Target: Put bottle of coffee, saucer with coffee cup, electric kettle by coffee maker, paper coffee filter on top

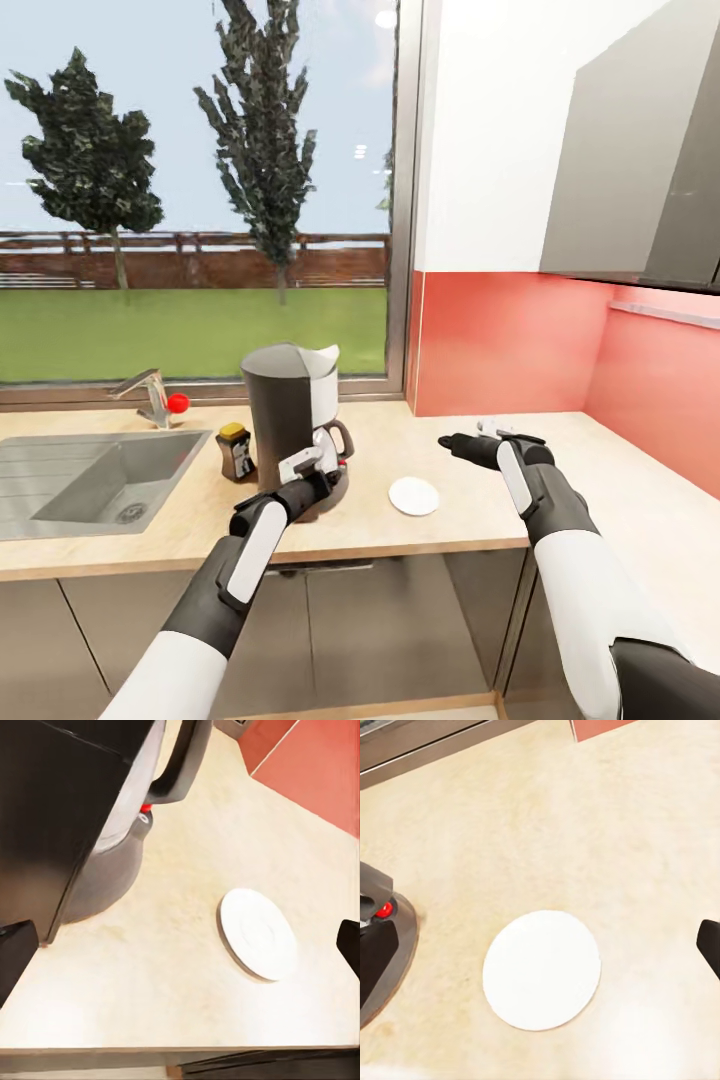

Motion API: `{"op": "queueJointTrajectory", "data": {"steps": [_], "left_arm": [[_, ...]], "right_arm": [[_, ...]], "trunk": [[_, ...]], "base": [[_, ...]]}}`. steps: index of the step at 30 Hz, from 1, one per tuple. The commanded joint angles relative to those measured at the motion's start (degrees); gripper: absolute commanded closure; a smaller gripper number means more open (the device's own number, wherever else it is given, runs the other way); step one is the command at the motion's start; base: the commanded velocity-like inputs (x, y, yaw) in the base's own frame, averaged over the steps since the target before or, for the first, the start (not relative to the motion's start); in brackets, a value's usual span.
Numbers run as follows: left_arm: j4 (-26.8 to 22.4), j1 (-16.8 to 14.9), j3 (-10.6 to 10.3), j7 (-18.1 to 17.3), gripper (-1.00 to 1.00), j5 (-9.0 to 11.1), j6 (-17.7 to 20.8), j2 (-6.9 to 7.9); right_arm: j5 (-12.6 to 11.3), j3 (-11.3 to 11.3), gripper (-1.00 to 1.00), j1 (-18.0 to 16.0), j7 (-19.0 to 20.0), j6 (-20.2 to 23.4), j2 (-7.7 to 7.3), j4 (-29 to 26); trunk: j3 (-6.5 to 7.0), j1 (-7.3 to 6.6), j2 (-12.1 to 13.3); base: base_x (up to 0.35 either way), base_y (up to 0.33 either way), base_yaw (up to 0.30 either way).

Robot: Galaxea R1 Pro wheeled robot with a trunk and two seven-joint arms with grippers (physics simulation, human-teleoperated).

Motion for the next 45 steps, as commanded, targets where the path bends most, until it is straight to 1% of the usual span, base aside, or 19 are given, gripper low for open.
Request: {"op": "queueJointTrajectory", "data": {"steps": [1,2,3,4,5,6,7,8,10,12,14,15,18,20,23,26,30,37,45], "left_arm": [[-0.1,0.3,-0.1,0.5,-1.0,1.8,0.1,-0.13],[-0.1,0.5,-0.1,0.5,-1.0,2.5,0.1,-0.18],[-0.1,0.8,-0.1,0.4,-1.0,3.9,-0.1,-0.26],[-0.1,1.0,-0.2,0.4,-1.0,4.7,-0.3,-0.28],[0.1,1.2,-0.2,0.3,-1.0,6.1,-0.6,-0.32],[0.3,1.3,-0.3,0.3,-1.0,6.8,-0.9,-0.33],[0.8,1.5,-0.5,0.3,-1.0,8.2,-1.3,-0.35],[1.1,1.5,-0.7,0.3,-1.0,8.8,-1.6,-0.36],[2.5,1.6,-1.6,0.2,-1.0,11.3,-2.7,-0.38],[3.5,1.7,-2.3,0.2,-1.0,13.1,-3.7,-0.38],[4.3,1.7,-3.1,0.2,-1.0,14.9,-4.8,-0.38],[5.0,1.7,-3.9,0.2,-1.0,16.8,-6.1,-0.39],[5.4,1.7,-4.6,0.1,-1.0,18.2,-7.5,-0.39],[5.5,1.7,-4.8,0.1,-1.0,18.6,-8.6,-0.39],[6.1,1.8,-5.1,0.1,-1.0,18.9,-10.7,-0.39],[6.8,2.0,-6.4,0.1,-1.0,18.9,-11.8,-0.39],[7.0,2.1,-7.3,0.1,-1.0,18.9,-12.2,-0.33],[7.1,2.1,-7.4,0.1,-1.0,18.9,-12.2,-0.35],[7.5,2.1,-7.4,0.1,-1.0,18.9,-12.2,-0.39]], "right_arm": [[0.1,-0.3,-1.0,-0.1,0.3,0.3,0.03,0.5],[0.1,-0.3,-1.0,-0.1,0.3,0.3,0.02,0.8],[0.1,-0.2,-1.0,-0.1,0.4,0.3,0.01,1.4],[0.1,-0.2,-1.0,-0.1,0.4,0.3,0.0,1.8],[0.1,-0.2,-1.0,-0.1,0.4,0.3,-0.01,2.5],[0.1,-0.2,-1.0,-0.1,0.4,0.3,-0.01,2.8],[0.1,-0.2,-1.0,-0.1,0.4,0.3,-0.02,3.5],[0.1,-0.2,-1.0,-0.1,0.4,0.3,-0.02,3.8],[0.1,-0.2,-1.0,-0.1,0.5,0.3,0.0,4.9],[0.1,-0.2,-1.0,-0.1,0.7,0.4,0.03,5.7],[0.1,0.0,-1.0,-0.1,1.5,0.8,0.05,6.8],[0.1,0.5,-1.0,-0.1,3.2,1.9,0.04,7.9],[0.2,1.1,-1.0,-0.1,6.5,2.6,0.0,8.5],[0.2,1.4,-1.0,-0.1,8.1,2.8,-0.02,8.8],[0.2,1.5,-1.0,-0.1,8.9,2.9,-0.22,8.9],[0.3,1.5,-1.0,-0.1,9.2,3.0,-0.48,9.0],[0.3,1.5,-1.0,-0.1,9.3,3.0,-0.56,9.0],[0.3,1.5,-1.0,0.0,9.3,3.0,-0.57,9.1],[0.3,1.6,-1.0,0.0,9.6,3.0,-0.55,12.7]], "trunk": [[-0.1,0.03,-0.1],[-0.1,0.03,-0.1],[-0.1,0.03,-0.1],[-0.1,0.03,-0.1],[-0.1,0.03,-0.1],[-0.1,0.03,-0.1],[-0.1,0.03,-0.1],[-0.1,0.03,-0.1],[-0.1,0.03,-0.1],[-0.1,0.03,-0.1],[-0.1,0.03,-0.1],[-0.1,0.03,-0.1],[-0.1,0.03,-0.1],[-0.1,0.03,-0.1],[-0.1,0.03,-0.1],[-0.1,0.03,-0.1],[-0.1,0.03,-0.1],[-0.1,0.03,-0.1],[-0.1,0.03,-0.1]], "base": [[0.02,-0.008,0.0],[0.016,-0.007,0.0],[0.01,-0.004,0.0],[0.008,-0.003,0.0],[0.005,-0.002,0.0],[0.004,-0.002,0.0],[0.003,-0.001,0.0],[0.002,-0.001,0.0],[0.001,0.0,0.0],[0.0,0.0,0.0],[0.0,0.0,0.0],[0.0,0.0,0.0],[0.0,0.0,0.0],[0.0,0.0,0.0],[0.0,0.0,0.0],[0.0,0.0,0.0],[0.113,-0.065,0.0],[0.042,-0.022,0.0],[0.111,-0.051,0.0]]}}
